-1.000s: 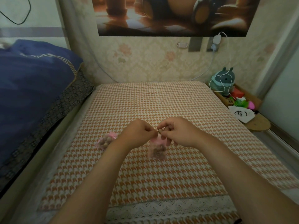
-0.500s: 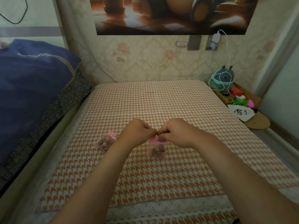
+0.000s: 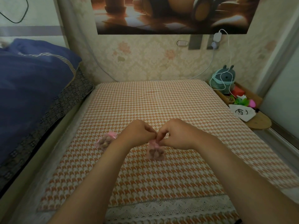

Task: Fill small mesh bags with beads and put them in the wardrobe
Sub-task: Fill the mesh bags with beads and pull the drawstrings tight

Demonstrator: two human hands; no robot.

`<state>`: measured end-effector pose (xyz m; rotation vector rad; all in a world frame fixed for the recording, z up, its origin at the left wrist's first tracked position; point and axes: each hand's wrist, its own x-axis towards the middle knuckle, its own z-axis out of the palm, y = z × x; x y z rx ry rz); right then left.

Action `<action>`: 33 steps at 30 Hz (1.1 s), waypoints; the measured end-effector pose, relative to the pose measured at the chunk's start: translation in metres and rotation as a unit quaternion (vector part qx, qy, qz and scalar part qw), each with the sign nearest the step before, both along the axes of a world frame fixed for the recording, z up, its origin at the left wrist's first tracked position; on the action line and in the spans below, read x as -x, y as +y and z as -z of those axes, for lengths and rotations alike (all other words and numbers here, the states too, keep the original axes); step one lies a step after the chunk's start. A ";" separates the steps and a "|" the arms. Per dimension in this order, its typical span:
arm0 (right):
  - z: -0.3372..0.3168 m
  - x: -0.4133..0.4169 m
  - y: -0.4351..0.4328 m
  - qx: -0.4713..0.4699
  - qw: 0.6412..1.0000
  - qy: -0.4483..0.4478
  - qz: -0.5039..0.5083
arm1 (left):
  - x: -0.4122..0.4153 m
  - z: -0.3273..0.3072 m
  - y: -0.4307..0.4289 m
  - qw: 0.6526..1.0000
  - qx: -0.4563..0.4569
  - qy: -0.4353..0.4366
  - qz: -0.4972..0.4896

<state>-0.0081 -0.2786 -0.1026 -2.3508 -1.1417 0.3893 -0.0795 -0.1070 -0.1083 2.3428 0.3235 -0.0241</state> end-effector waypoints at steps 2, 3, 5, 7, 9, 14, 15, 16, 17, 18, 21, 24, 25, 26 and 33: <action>-0.003 -0.001 -0.002 0.007 1.000 -0.027 0.002 | 0.000 0.001 0.001 1.000 0.007 0.001 0.004; -0.004 -0.003 -0.003 0.020 0.999 -0.045 0.002 | -0.001 0.001 0.002 1.000 0.015 0.000 0.007; -0.004 -0.004 -0.003 0.045 0.996 -0.071 0.000 | 0.000 0.002 0.002 0.999 0.029 0.001 0.016; -0.002 -0.005 -0.002 0.044 0.997 -0.060 -0.005 | 0.000 0.002 0.001 0.999 0.036 -0.003 0.020; -0.001 -0.006 0.000 0.028 1.000 -0.010 -0.009 | -0.001 0.002 0.001 0.999 0.047 -0.006 0.025; 0.005 -0.009 -0.003 0.012 0.996 0.084 -0.010 | -0.003 0.006 0.004 0.995 0.092 0.013 0.033; 0.007 -0.010 -0.004 0.008 0.996 0.092 -0.006 | -0.004 0.008 0.004 0.995 0.094 0.013 0.033; 0.009 -0.012 -0.005 0.002 0.995 0.099 0.001 | -0.006 0.009 0.004 0.995 0.093 0.014 0.034; 0.011 -0.013 -0.006 -0.004 0.994 0.108 0.011 | -0.008 0.012 0.004 0.995 0.088 0.014 0.033; 0.013 -0.015 -0.007 -0.005 0.993 0.117 0.022 | -0.010 0.015 0.003 0.996 0.082 0.013 0.034; 0.020 -0.021 -0.009 0.004 0.991 0.126 0.043 | -0.018 0.026 0.001 0.997 0.070 0.007 0.042; 0.029 -0.024 -0.009 0.021 0.992 0.112 0.062 | -0.027 0.038 -0.002 0.997 0.058 0.006 0.049; 0.032 -0.025 -0.008 0.030 0.992 0.104 0.066 | -0.029 0.041 -0.003 0.997 0.056 0.007 0.050; 0.035 -0.027 -0.007 0.037 0.992 0.101 0.070 | -0.032 0.044 -0.004 0.997 0.055 0.007 0.050; 0.041 -0.042 -0.009 0.020 0.988 0.135 0.066 | -0.050 0.058 -0.003 0.997 0.056 0.010 0.046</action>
